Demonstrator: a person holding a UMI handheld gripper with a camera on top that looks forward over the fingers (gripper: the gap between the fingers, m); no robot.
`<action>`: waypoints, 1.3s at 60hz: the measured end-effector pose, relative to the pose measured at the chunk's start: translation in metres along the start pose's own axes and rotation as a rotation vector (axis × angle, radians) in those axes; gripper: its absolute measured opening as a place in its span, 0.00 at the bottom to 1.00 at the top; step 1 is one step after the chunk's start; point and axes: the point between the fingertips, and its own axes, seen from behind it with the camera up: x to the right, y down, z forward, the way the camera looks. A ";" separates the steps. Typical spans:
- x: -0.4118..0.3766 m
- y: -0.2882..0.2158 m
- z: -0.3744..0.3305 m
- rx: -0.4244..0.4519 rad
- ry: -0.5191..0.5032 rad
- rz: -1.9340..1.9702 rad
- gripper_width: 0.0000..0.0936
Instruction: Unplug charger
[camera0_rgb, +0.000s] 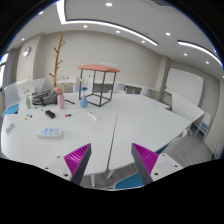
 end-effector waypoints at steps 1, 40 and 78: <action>-0.003 0.000 0.000 0.001 -0.009 -0.004 0.91; -0.276 0.032 0.047 0.028 -0.303 -0.090 0.91; -0.381 0.021 0.280 0.085 -0.390 -0.063 0.91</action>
